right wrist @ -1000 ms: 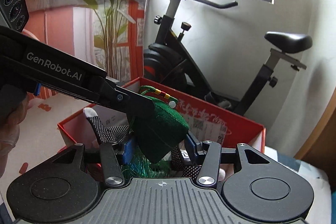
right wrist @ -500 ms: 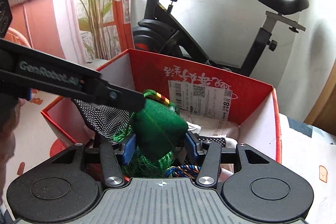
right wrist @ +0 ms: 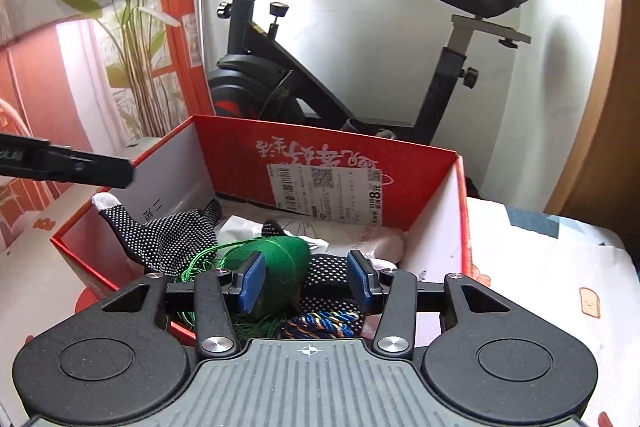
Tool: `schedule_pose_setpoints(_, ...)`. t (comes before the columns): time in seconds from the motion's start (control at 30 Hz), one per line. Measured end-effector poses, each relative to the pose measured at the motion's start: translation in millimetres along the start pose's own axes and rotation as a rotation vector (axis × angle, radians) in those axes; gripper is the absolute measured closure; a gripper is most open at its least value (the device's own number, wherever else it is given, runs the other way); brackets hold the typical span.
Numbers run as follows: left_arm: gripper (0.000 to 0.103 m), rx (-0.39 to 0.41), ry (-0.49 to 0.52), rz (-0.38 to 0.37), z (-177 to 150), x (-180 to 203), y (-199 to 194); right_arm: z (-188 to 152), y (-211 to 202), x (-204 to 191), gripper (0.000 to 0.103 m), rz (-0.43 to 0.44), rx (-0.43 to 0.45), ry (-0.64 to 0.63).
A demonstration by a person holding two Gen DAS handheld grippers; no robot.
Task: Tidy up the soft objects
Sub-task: 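Lower the green pouch into the box and open both tools, then move both tools down to the grey knit cloth beside the box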
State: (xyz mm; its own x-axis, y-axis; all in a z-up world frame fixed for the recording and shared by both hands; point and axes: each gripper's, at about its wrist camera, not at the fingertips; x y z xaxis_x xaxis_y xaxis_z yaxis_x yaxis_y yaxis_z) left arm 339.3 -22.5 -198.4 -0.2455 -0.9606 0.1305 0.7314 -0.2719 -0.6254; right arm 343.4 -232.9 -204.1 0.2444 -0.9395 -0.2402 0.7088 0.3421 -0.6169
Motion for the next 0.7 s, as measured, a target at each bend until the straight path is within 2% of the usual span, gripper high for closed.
schedule_pose_setpoints(0.07,0.047,0.013,0.007,0.006,-2,-7,-11,-1,-8,1,0.058,0.001,0.022,0.014)
schedule_pose_setpoints(0.17,0.027,0.033,0.028,0.016,-9,-16,-29,-4,-23,1,0.043,0.01,0.064,0.033)
schedule_pose_setpoints(0.23,0.017,0.043,0.033,0.01,-15,-22,-40,-7,-33,0,0.028,0.013,0.09,0.041)
schedule_pose_setpoints(0.27,0.011,0.046,0.028,0.004,-19,-25,-45,-9,-39,-2,0.026,0.013,0.104,0.044)
schedule_pose_setpoints(0.37,0.006,0.051,0.017,0.003,-29,-32,-58,-14,-54,-6,0.015,0.027,0.124,0.048)
schedule_pose_setpoints(0.43,0.002,0.057,0.03,0.017,-37,-33,-65,-18,-63,-11,0.002,0.026,0.136,0.047)
schedule_pose_setpoints(0.57,0.0,0.063,0.047,0.047,-54,-37,-78,-26,-78,-21,0.0,0.03,0.151,0.038)
schedule_pose_setpoints(0.7,0.0,0.052,-0.001,0.056,-68,-47,-84,-38,-89,-31,0.0,0.02,0.144,0.021)
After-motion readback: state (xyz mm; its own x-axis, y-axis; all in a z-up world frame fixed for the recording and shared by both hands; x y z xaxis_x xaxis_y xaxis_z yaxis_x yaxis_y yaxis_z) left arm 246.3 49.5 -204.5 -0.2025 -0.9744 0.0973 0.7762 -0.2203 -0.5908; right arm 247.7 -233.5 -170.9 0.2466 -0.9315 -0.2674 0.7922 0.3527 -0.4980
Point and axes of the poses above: each gripper's, at about its wrist camera, not at the fingertips, and y roughly the way its jaws point, x to its right, z to its top, and after that the axes turned 11 degrees about z, right-handed
